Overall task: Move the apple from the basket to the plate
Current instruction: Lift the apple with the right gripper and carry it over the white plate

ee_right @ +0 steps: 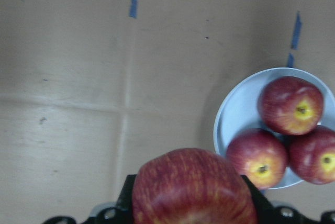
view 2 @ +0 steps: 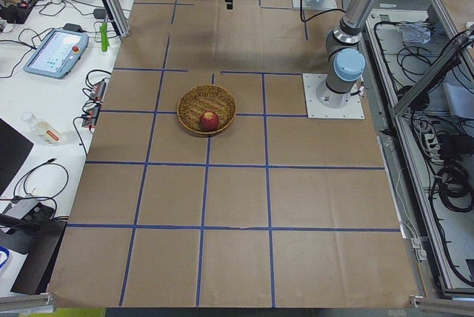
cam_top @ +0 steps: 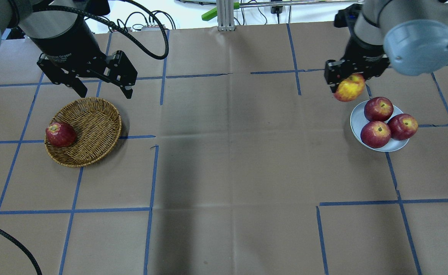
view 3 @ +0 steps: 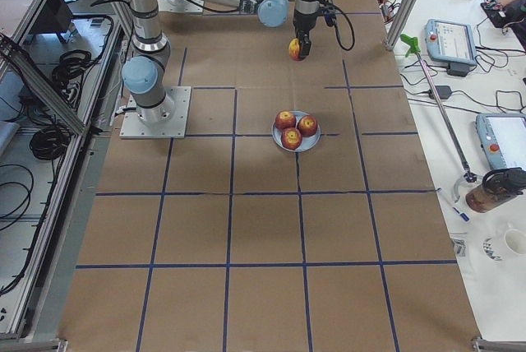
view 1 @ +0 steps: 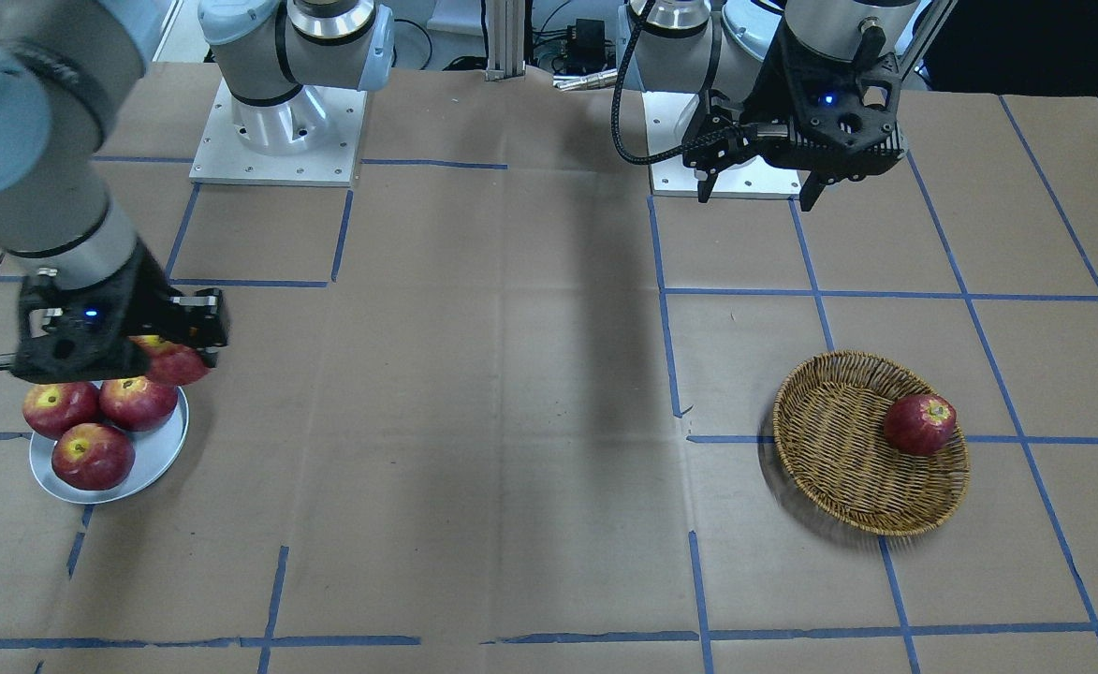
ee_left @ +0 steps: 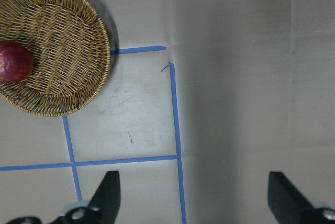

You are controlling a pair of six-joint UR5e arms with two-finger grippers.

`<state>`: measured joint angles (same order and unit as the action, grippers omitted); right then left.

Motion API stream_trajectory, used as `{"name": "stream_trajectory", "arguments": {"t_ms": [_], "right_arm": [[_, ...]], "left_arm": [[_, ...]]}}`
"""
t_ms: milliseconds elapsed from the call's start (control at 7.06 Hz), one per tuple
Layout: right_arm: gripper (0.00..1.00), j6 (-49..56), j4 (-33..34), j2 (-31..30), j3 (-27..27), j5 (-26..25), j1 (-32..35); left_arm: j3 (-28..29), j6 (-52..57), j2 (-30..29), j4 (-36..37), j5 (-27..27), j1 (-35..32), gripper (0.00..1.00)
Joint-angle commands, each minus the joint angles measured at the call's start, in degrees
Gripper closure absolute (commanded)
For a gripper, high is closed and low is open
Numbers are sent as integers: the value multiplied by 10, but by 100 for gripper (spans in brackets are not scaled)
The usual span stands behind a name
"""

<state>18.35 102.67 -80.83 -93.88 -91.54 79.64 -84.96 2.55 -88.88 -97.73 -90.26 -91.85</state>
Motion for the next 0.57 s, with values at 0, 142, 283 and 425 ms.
{"name": "stream_trajectory", "arguments": {"t_ms": [0,142,283,425], "right_arm": [[33,166,12,-1,-36,2,-125],[33,183,43,8,-56,5,-153],[33,182,79,31,-74,7,-156],[33,180,122,57,-83,10,-156]], "left_arm": [[0,0,1,-3,-2,0,1],[0,0,0,-3,-2,0,1],[1,0,-1,-3,0,0,1],[0,0,-2,-4,-2,0,1]]}}
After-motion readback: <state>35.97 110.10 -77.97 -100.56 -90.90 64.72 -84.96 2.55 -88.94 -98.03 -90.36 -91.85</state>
